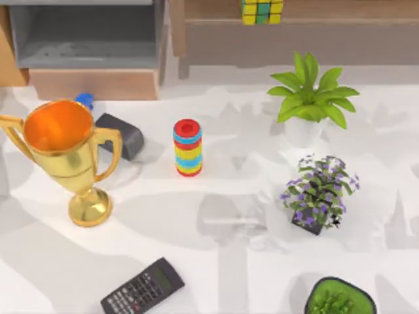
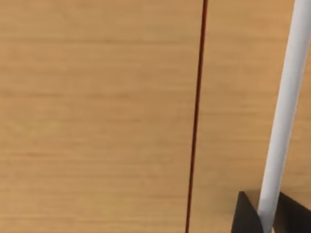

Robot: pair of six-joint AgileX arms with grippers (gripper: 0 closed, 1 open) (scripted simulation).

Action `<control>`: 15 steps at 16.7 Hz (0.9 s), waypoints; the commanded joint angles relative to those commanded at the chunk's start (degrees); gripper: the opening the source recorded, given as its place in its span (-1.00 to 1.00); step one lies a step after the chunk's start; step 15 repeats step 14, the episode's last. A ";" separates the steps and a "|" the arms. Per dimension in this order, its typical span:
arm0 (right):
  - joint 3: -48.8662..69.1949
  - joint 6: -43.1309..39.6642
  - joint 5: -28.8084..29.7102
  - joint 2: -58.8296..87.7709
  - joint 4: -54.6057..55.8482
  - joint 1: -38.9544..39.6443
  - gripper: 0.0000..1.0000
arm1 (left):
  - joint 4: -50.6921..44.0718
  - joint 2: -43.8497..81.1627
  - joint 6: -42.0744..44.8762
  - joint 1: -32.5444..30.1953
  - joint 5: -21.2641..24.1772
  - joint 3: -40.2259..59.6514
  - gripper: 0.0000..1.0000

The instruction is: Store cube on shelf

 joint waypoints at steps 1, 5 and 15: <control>0.00 0.00 0.00 0.00 0.00 0.00 1.00 | 0.00 0.00 0.00 0.00 0.00 0.00 -0.10; 0.00 0.00 0.00 0.00 0.00 0.00 1.00 | 0.00 0.00 0.00 0.00 0.00 0.00 0.51; 0.00 0.00 0.00 0.00 0.00 0.00 1.00 | 0.00 0.00 0.00 0.00 0.00 0.00 1.00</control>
